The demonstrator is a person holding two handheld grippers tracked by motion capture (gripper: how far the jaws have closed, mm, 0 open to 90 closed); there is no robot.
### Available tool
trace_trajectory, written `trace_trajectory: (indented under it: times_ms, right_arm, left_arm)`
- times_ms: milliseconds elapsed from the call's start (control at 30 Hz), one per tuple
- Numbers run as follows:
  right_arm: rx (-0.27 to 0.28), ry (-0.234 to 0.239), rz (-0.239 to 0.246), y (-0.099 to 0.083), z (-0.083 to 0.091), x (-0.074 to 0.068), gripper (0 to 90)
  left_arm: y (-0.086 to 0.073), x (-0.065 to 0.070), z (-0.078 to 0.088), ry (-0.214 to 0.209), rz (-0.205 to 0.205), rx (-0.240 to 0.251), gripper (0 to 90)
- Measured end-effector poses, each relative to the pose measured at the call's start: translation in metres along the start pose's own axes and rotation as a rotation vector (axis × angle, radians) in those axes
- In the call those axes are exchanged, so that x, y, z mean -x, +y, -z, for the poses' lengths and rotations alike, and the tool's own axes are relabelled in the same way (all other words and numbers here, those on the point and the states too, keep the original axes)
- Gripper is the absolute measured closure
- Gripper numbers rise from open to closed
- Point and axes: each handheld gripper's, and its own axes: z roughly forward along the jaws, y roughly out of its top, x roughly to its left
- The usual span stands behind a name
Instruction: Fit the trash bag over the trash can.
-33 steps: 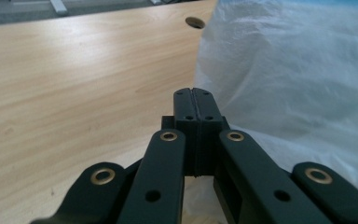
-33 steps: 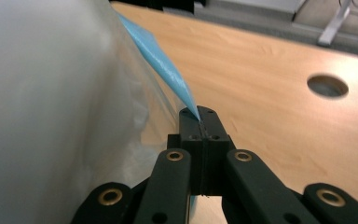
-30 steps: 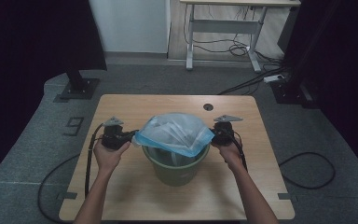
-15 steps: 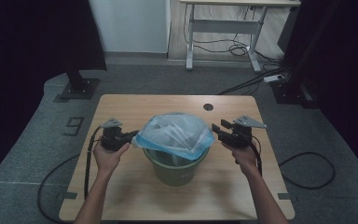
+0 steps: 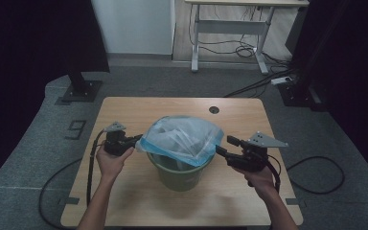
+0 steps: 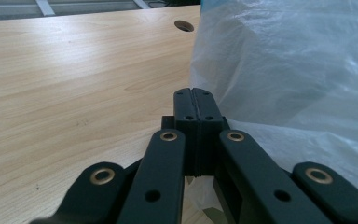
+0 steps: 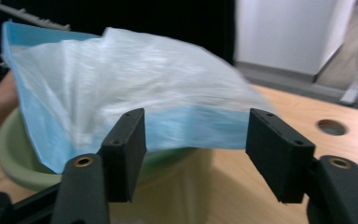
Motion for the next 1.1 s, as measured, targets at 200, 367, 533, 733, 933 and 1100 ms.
trace_trajectory:
  times_ms: [200,367,533,733,933,1100]
  right_arm:
    - [-0.001,0.021,0.004,0.005,-0.008,-0.009,32.9]
    - [-0.052,0.011,0.019,0.006,-0.020,-0.014,31.8]
    - [-0.075,-0.037,0.038,0.003,-0.024,-0.015,49.2]
    - [-0.052,-0.092,0.028,0.000,-0.020,-0.012,75.1]
    - [-0.030,-0.129,0.073,0.006,-0.016,-0.018,86.9]
    - [0.028,-0.087,0.058,0.008,-0.001,-0.027,87.7]
  left_arm:
    - [0.000,0.000,0.001,0.001,-0.003,-0.001,89.9]
    - [0.000,0.001,0.001,0.001,-0.006,0.000,89.9]
    - [0.000,0.001,0.001,0.000,-0.004,0.002,89.9]
    - [0.000,0.000,0.001,0.001,-0.003,0.002,89.9]
    - [0.000,0.000,0.002,0.003,-0.002,0.005,89.9]
    - [-0.001,-0.001,0.004,0.005,0.002,0.009,89.9]
